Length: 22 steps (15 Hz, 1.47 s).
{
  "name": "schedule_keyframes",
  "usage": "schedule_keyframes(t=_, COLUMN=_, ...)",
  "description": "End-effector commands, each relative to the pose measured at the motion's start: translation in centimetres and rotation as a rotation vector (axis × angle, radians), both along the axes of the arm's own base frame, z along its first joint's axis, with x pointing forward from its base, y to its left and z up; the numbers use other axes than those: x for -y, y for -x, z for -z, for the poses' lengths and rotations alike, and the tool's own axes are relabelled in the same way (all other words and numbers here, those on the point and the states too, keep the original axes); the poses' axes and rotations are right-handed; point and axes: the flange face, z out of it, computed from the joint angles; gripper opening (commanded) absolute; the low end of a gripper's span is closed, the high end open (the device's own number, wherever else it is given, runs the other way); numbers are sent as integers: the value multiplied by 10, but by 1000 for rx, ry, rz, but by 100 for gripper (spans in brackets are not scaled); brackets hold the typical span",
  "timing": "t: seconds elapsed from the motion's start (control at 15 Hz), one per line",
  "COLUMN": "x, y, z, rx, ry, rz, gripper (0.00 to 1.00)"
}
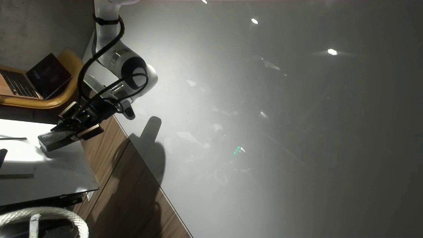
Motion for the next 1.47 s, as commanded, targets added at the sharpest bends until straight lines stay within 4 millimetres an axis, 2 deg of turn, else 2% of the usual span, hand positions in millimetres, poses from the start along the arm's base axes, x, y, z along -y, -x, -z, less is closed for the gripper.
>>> schedule_keyframes(t=0.0, x=19, y=-6, z=-2, rx=22, ry=-28, rz=39, gripper=30)
schedule_keyframes(t=0.33, x=37, y=-10, z=5, rx=39, ry=-41, rz=74, gripper=30)
schedule_keyframes(t=0.73, x=40, y=-12, z=14, rx=66, ry=-39, rz=81, gripper=30)
schedule_keyframes(t=0.8, x=40, y=-13, z=12, rx=72, ry=-36, rz=80, gripper=40)
schedule_keyframes(t=0.87, x=39, y=-13, z=12, rx=77, ry=-35, rz=79, gripper=60)
schedule_keyframes(t=1.0, x=39, y=-14, z=12, rx=87, ry=-36, rz=79, gripper=85)
schedule_keyframes(t=1.07, x=39, y=-15, z=12, rx=95, ry=-39, rz=78, gripper=87)
schedule_keyframes(t=1.2, x=39, y=-16, z=14, rx=101, ry=-41, rz=78, gripper=98)
schedule_keyframes(t=1.4, x=39, y=-17, z=16, rx=109, ry=-43, rz=77, gripper=100)
